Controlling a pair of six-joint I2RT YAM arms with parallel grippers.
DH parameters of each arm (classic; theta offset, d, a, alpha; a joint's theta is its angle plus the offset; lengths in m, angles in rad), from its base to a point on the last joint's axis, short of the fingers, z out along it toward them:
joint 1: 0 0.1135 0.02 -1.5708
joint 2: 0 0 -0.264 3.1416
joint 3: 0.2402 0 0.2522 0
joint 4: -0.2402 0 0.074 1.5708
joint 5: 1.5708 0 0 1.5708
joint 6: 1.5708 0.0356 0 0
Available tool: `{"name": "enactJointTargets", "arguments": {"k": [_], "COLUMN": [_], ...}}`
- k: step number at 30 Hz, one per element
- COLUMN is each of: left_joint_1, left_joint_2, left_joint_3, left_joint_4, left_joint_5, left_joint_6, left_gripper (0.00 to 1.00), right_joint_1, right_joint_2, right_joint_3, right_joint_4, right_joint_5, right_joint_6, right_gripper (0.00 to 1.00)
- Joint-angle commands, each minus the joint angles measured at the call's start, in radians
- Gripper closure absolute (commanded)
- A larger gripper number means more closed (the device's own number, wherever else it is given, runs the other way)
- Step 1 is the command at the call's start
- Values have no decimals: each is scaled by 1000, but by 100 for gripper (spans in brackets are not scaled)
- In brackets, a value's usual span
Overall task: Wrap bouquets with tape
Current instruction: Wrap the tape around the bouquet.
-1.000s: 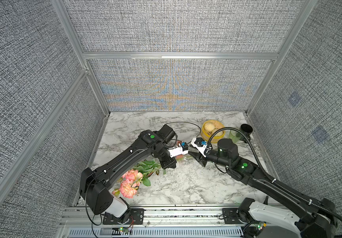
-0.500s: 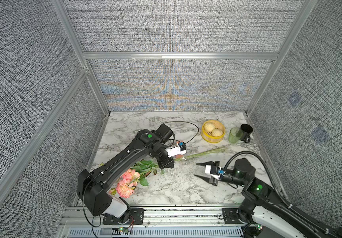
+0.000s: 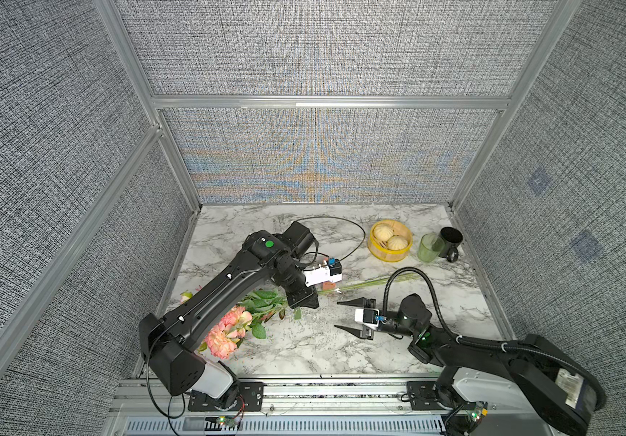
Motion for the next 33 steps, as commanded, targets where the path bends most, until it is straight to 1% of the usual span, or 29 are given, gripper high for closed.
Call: {"name": "enactJointTargets", "arguments": {"k": [1,3,4,7,10,13,20,27,29,31,33], "left_joint_1": [0,0,0,0,0,-1,-1,0,-1,0,0], "left_joint_2": [3,5,10,24,32,36,37,27,27,27,24], "left_joint_3": [-6,-12,-10,-2,1,3,-6,-30,-35,-38,-42], "left_joint_4": [-12,5,10,17,28,37,31,28,25,23,22], "left_joint_5": [28,14,17,31,35,28,6,2,-3,0,1], "left_joint_6": [-3,-24,-29,-39,-44,-51,-56,-52,-52,-51,-50], "left_gripper": [100,100,100,100,100,100,100,100,100,100,100], "right_joint_1": [2,6,14,36,44,51,56,56,56,56,55], "right_joint_2": [53,48,45,49,48,32,-63,-234,-277,-315,-362], "right_joint_3": [-6,24,35,46,57,70,46,105,149,179,201], "right_joint_4": [308,250,222,207,211,162,80,-282,-443,-562,-674], "right_joint_5": [82,30,27,49,42,28,50,134,173,205,210], "right_joint_6": [-6,-3,-4,-20,-7,-3,-6,-103,-157,-206,-263], "right_gripper": [38,40,40,41,41,41,41,41,41,41,41]}}
